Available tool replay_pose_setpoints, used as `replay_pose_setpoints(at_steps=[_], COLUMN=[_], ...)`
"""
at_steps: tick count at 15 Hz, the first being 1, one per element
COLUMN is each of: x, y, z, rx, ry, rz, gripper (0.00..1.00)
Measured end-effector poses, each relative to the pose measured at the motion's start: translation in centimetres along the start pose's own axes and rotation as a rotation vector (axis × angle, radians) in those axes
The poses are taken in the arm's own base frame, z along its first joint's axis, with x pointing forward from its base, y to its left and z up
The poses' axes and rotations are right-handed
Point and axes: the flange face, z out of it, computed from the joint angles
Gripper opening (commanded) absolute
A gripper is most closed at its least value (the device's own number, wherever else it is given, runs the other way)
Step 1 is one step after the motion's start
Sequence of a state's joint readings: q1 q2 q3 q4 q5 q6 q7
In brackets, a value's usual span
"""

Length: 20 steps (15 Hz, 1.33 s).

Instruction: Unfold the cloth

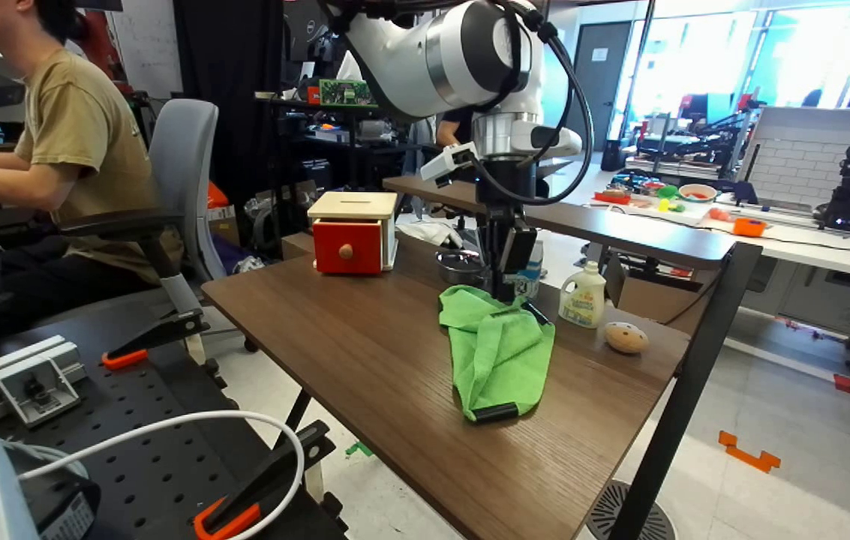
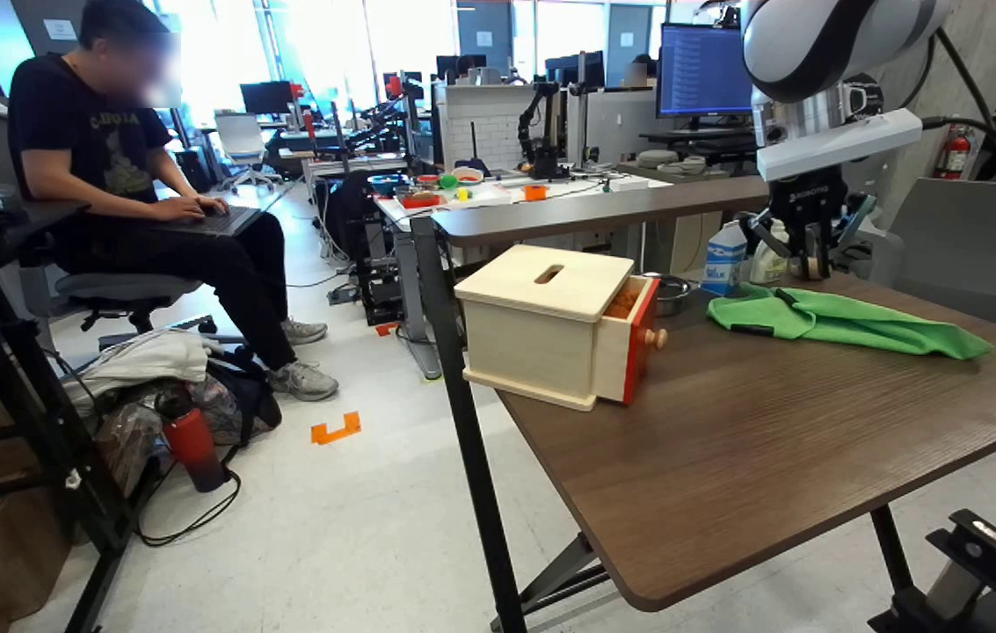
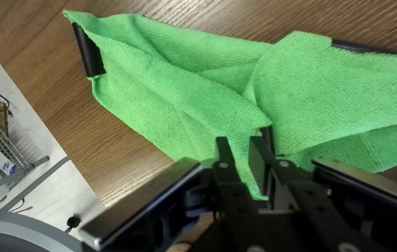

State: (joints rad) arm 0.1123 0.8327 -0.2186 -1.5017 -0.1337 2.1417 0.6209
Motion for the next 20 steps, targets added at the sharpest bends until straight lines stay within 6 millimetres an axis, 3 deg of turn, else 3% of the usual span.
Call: replay_pose_setpoints(at_steps=[6, 7, 18, 19, 20], x=[0.0, 0.0, -0.2, -0.2, -0.2], y=[0.0, 0.0, 0.1, 0.1, 0.1], z=[0.0, 0.1, 2.9, 3.1, 3.3], rx=[0.001, 0.000, -0.024, -0.026, -0.028], ry=[0.001, 0.000, -0.030, -0.032, -0.034], rz=[0.013, 0.016, 0.047, 0.050, 0.054], gripper=[0.96, 0.99, 0.99, 0.78, 0.75])
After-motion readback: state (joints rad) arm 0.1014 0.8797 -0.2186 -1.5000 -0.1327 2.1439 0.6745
